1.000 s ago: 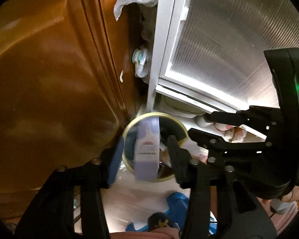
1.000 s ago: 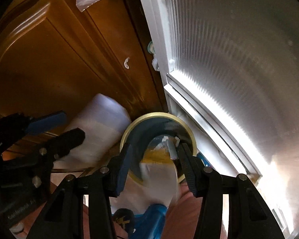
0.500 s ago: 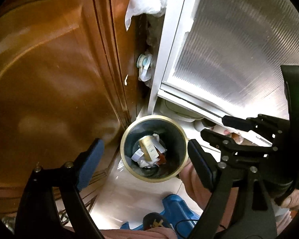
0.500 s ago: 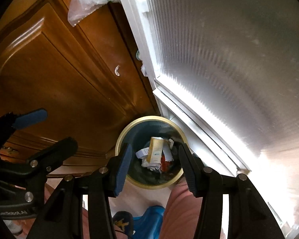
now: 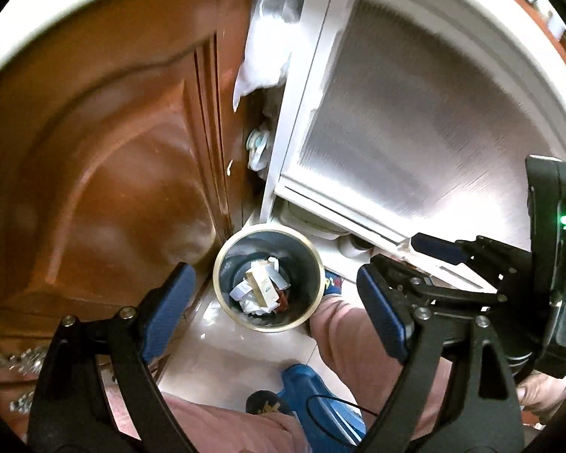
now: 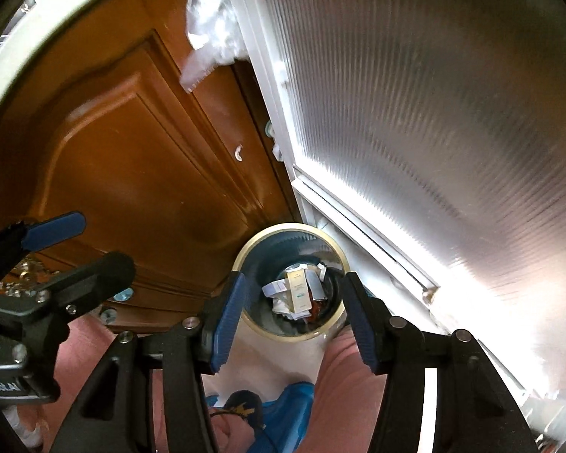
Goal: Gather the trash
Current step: 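Raise both tools from the bin back toward the countertop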
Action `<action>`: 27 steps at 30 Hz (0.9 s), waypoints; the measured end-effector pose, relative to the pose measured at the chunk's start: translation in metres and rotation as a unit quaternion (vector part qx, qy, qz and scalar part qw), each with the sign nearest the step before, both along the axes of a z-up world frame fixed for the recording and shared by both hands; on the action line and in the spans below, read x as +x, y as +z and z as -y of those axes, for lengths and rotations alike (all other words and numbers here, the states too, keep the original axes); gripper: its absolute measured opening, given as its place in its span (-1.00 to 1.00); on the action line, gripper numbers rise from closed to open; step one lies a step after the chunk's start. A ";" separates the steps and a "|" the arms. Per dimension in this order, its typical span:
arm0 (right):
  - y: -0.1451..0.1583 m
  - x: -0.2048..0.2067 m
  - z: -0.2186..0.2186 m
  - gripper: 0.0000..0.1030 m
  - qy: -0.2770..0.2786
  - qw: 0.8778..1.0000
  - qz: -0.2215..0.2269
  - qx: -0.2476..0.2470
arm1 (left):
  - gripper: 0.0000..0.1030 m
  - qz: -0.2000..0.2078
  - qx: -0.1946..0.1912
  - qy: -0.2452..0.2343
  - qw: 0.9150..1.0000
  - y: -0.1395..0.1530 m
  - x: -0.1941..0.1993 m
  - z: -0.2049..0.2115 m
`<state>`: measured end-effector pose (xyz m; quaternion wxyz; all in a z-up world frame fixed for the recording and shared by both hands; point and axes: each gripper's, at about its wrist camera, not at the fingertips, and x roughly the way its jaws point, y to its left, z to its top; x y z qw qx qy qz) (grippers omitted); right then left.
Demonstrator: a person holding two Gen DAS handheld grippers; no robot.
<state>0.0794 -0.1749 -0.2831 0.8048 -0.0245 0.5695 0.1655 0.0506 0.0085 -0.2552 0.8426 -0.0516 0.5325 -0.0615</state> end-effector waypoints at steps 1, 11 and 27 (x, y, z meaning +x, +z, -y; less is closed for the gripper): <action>0.004 -0.003 0.000 0.06 0.000 1.000 0.003 0.001 | 0.66 0.004 0.000 0.000 1.000 0.005 -0.003 0.002; 0.064 -0.026 -0.004 0.06 0.038 0.997 0.066 -0.010 | 0.66 0.074 -0.040 -0.011 0.996 0.081 -0.038 -0.003; 0.269 0.039 -0.005 0.35 0.055 0.979 0.195 0.029 | 0.66 0.200 0.017 -0.051 0.978 0.243 0.025 0.008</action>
